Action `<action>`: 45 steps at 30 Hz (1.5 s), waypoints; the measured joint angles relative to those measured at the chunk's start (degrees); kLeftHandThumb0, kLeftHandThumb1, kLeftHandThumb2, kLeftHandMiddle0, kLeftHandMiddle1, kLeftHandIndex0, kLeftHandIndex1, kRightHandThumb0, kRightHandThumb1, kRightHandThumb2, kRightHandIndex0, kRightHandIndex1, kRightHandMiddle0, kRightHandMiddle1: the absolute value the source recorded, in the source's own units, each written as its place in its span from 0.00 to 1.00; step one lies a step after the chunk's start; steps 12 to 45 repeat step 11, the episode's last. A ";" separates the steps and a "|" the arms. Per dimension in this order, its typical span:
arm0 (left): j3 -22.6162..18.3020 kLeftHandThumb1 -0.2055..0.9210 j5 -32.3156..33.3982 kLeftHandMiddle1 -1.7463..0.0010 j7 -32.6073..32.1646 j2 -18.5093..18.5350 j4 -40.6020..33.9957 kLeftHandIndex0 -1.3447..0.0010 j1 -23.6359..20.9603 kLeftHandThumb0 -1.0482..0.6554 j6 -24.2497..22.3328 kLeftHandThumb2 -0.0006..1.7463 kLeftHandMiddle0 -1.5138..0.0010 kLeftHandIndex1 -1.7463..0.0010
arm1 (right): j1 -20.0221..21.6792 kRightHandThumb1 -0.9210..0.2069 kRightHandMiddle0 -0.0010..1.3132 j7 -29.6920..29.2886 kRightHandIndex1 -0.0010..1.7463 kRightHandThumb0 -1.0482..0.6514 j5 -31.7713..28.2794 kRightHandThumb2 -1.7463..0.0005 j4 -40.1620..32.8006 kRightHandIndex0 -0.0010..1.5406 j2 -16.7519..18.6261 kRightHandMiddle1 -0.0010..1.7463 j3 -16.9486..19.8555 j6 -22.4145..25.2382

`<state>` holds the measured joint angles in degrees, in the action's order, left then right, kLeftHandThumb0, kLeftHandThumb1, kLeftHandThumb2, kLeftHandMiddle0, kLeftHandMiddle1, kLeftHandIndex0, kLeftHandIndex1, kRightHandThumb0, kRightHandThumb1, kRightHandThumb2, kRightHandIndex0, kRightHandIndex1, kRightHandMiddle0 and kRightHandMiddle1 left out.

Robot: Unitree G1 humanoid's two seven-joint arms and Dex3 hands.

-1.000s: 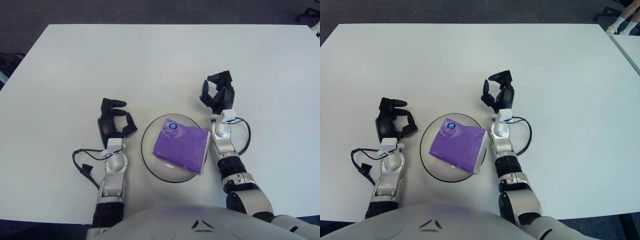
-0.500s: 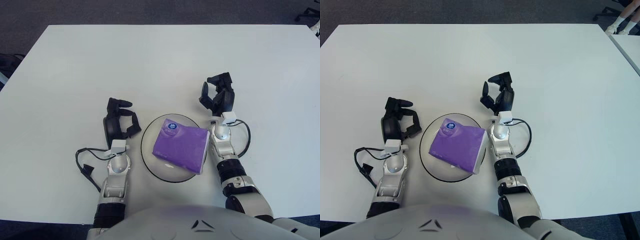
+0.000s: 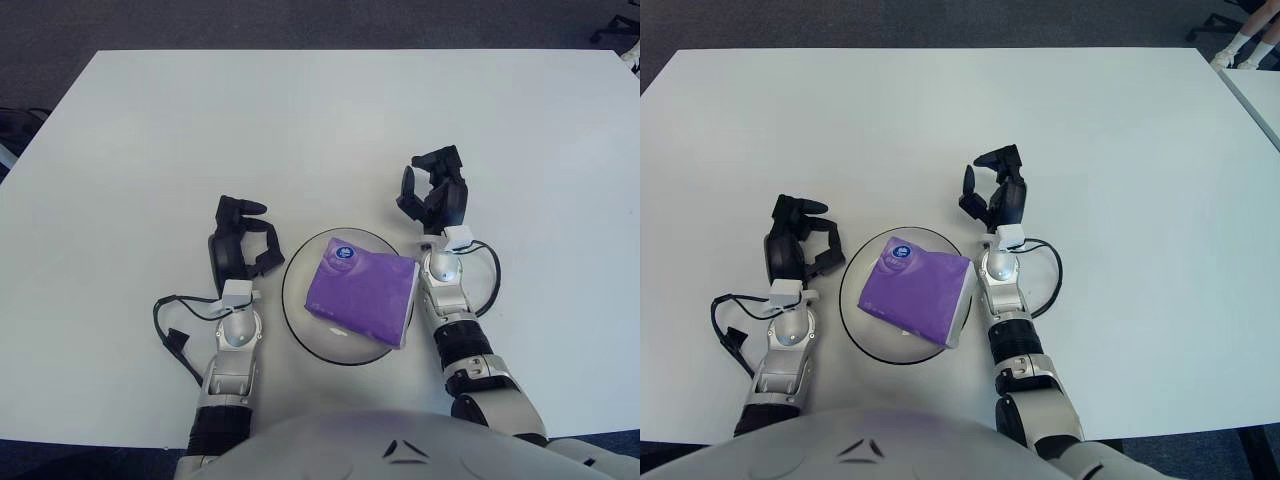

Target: Put the tissue paper into the plate.

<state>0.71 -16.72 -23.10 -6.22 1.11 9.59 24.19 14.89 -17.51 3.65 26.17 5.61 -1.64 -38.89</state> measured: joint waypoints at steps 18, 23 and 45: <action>0.59 0.50 0.75 0.20 0.00 -0.08 0.16 0.69 0.00 0.61 0.48 0.67 0.52 0.00 | -2.19 0.27 0.29 1.33 0.80 0.38 0.13 0.46 -2.69 0.38 -0.07 1.00 -0.93 4.35; 0.59 0.50 0.75 0.20 0.00 -0.08 0.16 0.69 0.00 0.61 0.48 0.67 0.52 0.00 | -2.19 0.27 0.29 1.33 0.80 0.38 0.13 0.46 -2.69 0.38 -0.07 1.00 -0.93 4.35; 0.59 0.50 0.75 0.20 0.00 -0.08 0.16 0.69 0.00 0.61 0.48 0.67 0.52 0.00 | -2.19 0.27 0.29 1.33 0.80 0.38 0.13 0.46 -2.69 0.38 -0.07 1.00 -0.93 4.35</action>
